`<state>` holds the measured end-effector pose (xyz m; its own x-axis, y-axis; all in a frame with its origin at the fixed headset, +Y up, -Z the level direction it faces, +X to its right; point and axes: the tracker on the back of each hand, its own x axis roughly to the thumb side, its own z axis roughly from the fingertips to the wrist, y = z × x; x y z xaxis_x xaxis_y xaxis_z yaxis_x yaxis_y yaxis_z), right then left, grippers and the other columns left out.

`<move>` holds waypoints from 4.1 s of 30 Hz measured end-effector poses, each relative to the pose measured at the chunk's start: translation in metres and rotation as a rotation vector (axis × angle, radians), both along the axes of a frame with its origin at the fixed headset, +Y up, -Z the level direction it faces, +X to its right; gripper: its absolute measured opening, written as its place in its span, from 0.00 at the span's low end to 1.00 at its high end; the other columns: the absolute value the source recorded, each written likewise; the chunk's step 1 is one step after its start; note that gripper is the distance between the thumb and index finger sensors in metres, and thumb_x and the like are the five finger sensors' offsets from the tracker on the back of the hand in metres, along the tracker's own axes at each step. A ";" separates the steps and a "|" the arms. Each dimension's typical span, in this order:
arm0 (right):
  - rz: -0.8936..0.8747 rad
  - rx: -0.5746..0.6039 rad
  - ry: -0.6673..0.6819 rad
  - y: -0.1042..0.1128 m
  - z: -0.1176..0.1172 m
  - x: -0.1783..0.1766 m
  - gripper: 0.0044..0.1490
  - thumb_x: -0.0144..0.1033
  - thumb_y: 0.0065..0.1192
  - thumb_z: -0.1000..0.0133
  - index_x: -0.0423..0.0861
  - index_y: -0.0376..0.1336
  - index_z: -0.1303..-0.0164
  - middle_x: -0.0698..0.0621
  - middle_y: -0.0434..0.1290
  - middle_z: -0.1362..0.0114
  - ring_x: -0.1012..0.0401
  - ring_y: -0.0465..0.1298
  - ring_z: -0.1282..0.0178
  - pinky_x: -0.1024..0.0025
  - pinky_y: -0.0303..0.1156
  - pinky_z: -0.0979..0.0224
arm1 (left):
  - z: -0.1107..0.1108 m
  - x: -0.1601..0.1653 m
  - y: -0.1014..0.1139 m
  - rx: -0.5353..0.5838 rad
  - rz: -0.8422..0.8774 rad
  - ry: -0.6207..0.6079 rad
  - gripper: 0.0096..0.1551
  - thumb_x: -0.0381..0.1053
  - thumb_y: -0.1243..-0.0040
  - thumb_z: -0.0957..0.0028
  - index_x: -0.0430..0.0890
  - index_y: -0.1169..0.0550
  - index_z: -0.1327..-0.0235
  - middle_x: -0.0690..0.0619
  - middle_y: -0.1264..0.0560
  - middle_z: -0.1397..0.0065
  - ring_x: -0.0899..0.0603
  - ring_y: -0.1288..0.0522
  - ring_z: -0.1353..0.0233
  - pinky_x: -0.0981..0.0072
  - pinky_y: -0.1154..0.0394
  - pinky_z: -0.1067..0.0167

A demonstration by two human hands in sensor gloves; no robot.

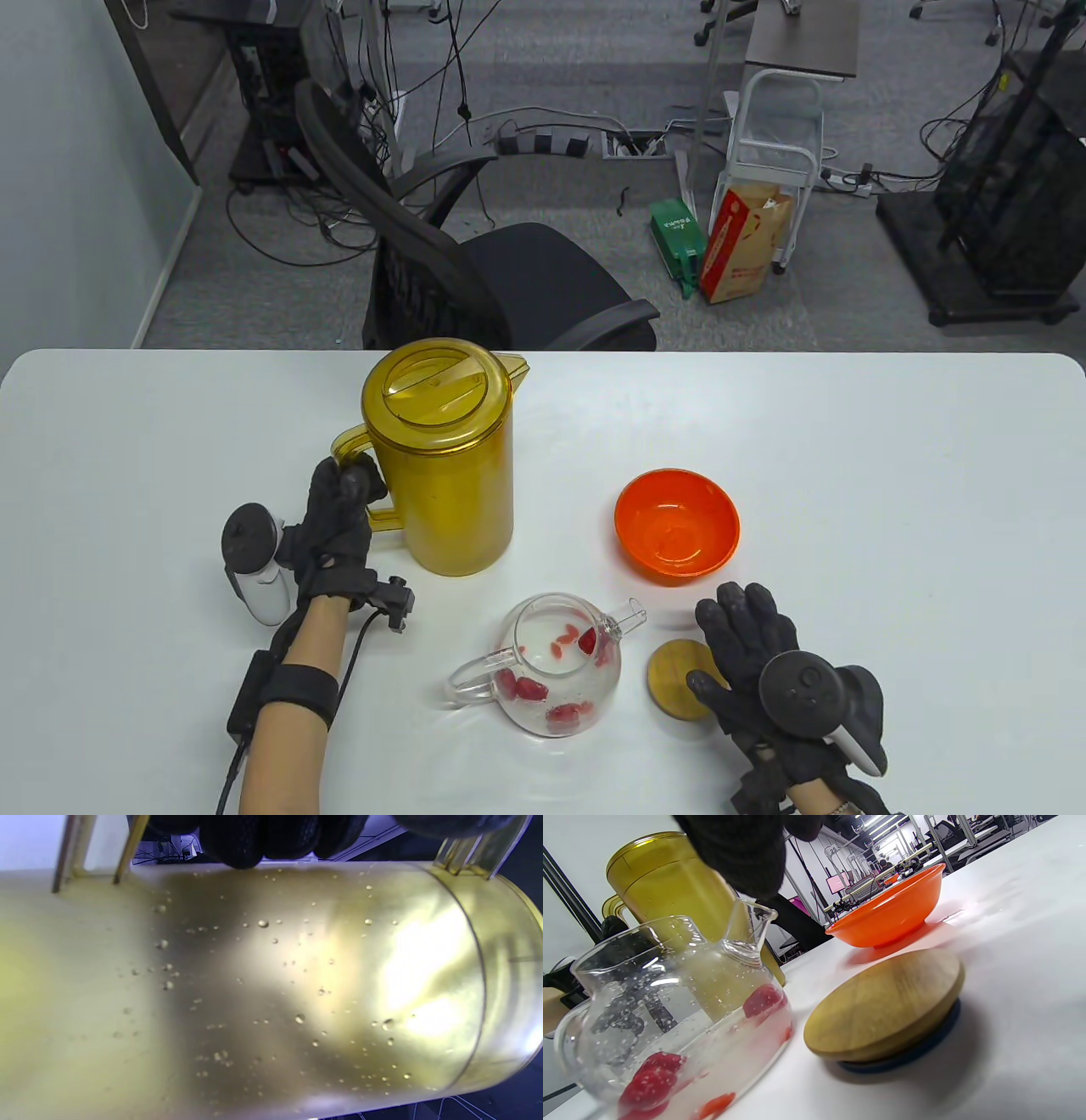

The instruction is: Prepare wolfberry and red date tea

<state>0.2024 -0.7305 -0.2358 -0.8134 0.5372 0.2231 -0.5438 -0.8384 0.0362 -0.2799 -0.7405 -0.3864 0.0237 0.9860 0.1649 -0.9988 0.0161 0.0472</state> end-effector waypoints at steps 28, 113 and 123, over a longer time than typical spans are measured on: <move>0.049 -0.006 0.011 -0.008 -0.003 -0.008 0.49 0.42 0.67 0.40 0.45 0.46 0.15 0.46 0.40 0.10 0.48 0.34 0.14 0.44 0.34 0.18 | 0.146 0.065 0.008 0.156 -1.016 -0.405 0.62 0.76 0.51 0.43 0.37 0.56 0.17 0.28 0.57 0.13 0.22 0.60 0.18 0.27 0.57 0.29; 0.348 -0.332 0.556 0.062 -0.067 -0.172 0.66 0.42 0.77 0.47 0.40 0.36 0.14 0.29 0.38 0.16 0.31 0.43 0.23 0.29 0.38 0.23 | 0.140 0.058 -0.015 0.038 -1.016 -0.531 0.63 0.76 0.49 0.44 0.38 0.58 0.18 0.27 0.55 0.14 0.21 0.60 0.18 0.26 0.54 0.29; 0.271 -0.374 0.551 0.060 -0.064 -0.166 0.64 0.45 0.73 0.44 0.42 0.34 0.14 0.37 0.30 0.13 0.36 0.33 0.17 0.31 0.33 0.22 | 0.141 0.060 -0.015 0.039 -1.016 -0.542 0.62 0.76 0.49 0.45 0.38 0.58 0.18 0.28 0.55 0.14 0.21 0.60 0.18 0.26 0.53 0.29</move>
